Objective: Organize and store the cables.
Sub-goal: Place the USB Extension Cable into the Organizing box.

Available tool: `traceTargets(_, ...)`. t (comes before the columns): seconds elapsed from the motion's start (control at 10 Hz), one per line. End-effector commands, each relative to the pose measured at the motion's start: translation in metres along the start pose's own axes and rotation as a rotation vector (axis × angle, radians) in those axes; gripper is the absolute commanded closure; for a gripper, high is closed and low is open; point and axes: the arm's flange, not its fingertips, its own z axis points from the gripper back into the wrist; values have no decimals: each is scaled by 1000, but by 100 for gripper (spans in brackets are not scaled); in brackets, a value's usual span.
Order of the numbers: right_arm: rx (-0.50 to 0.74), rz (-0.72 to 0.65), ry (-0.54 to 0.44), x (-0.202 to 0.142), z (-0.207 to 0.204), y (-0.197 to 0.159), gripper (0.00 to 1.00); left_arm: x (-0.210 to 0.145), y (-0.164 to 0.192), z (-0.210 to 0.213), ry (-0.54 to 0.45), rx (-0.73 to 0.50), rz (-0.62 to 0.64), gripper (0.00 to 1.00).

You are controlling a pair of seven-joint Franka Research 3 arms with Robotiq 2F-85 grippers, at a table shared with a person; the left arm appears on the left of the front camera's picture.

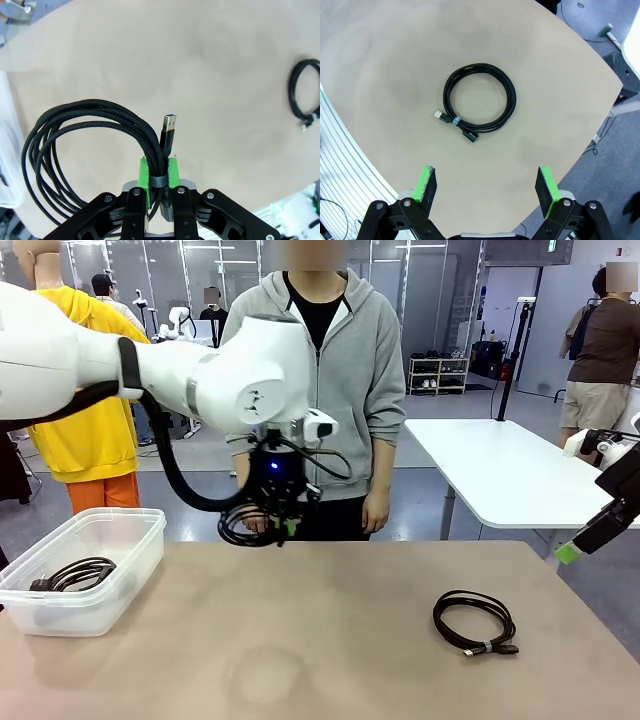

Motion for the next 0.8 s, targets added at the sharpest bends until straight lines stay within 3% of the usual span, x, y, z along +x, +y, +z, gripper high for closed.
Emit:
traceTargets(0.0,-10,-25,10,2,1,0,0,-7,63,27,7,34,-67,83)
traceTargets(0.3,-10,-25,10,2,1,0,0,-30,155,48,-22,-20,-74,83)
traceTargets(0.7,-10,-25,10,2,1,0,0,-70,292,53,-93,-64,35,83)
